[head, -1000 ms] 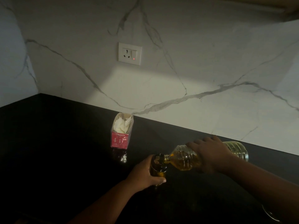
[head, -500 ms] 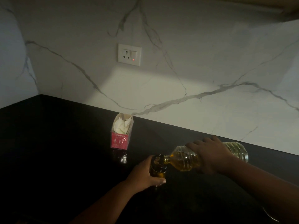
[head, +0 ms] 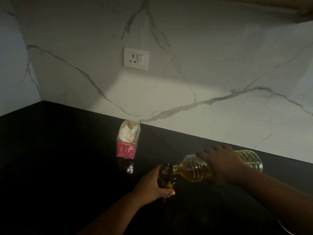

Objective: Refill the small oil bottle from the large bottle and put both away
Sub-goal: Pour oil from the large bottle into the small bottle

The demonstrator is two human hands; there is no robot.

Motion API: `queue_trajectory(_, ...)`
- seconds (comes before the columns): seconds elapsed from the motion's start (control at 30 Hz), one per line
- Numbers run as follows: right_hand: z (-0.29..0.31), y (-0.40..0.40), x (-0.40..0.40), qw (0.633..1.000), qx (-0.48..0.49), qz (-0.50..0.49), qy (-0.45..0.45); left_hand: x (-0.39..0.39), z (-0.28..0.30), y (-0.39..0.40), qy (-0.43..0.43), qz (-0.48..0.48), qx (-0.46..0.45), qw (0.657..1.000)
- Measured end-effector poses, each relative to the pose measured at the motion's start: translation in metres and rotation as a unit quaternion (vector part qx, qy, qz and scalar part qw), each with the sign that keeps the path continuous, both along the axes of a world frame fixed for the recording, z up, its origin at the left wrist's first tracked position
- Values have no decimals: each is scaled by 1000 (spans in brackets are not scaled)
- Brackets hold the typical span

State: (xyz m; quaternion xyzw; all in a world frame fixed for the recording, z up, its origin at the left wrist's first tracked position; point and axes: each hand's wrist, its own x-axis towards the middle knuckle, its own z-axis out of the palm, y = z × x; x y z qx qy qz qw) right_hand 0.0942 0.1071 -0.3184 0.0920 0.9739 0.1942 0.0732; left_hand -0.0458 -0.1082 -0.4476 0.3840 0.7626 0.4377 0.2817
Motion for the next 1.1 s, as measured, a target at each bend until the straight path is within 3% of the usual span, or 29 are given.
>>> queue_trajectory(1.1, 5, -5, -2, 1000, 8, -2, -10, -5, 1, 0, 4, -11, -12, 1000)
